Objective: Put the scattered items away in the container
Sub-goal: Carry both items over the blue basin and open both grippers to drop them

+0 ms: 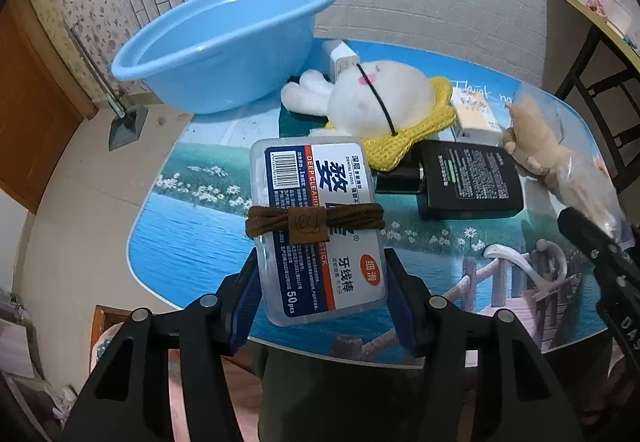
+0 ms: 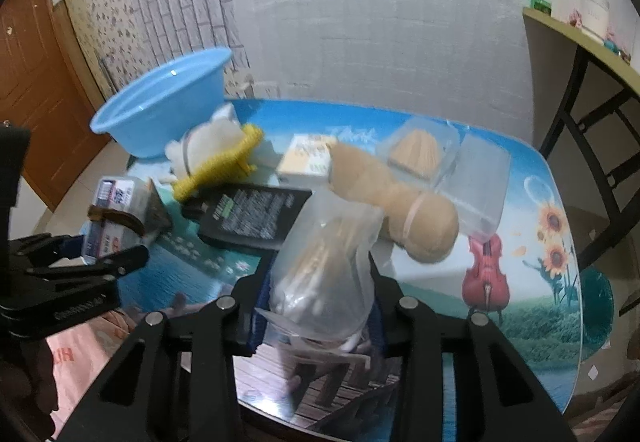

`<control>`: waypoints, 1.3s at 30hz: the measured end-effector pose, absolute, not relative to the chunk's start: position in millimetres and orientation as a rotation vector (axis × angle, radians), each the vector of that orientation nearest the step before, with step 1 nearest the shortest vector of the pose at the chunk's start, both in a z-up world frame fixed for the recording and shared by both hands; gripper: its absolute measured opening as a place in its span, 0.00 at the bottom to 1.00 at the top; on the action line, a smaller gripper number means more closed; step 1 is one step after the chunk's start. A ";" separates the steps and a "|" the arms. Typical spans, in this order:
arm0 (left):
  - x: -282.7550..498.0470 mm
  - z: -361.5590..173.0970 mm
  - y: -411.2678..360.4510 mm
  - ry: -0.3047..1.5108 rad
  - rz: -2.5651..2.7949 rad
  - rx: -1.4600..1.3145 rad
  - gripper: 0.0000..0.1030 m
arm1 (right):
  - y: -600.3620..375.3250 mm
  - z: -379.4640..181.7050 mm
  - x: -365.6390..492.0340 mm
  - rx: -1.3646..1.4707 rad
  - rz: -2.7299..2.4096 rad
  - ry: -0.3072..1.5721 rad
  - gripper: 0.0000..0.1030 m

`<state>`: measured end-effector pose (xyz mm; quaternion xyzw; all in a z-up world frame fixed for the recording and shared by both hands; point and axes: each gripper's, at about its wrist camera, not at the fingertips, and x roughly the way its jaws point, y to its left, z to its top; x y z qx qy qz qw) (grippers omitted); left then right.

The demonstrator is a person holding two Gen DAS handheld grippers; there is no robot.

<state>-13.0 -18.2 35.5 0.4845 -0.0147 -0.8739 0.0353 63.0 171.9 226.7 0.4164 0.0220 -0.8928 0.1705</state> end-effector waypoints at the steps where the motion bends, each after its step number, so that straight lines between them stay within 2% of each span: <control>1: -12.0 39.4 -18.1 -0.049 -2.687 1.480 0.55 | 171.1 231.5 62.7 1.169 -2.534 0.063 0.37; 11: -16.5 103.5 -34.7 -0.135 -2.716 1.311 0.55 | 125.4 285.5 55.2 0.964 -2.471 0.112 0.37; 22: -81.4 144.8 -96.2 -0.162 -2.645 1.185 0.55 | 26.9 325.5 -15.9 0.805 -2.353 0.166 0.37; 39: -160.1 80.1 -140.7 -0.126 -2.555 1.340 0.55 | -53.4 275.4 -93.5 0.927 -2.242 0.290 0.38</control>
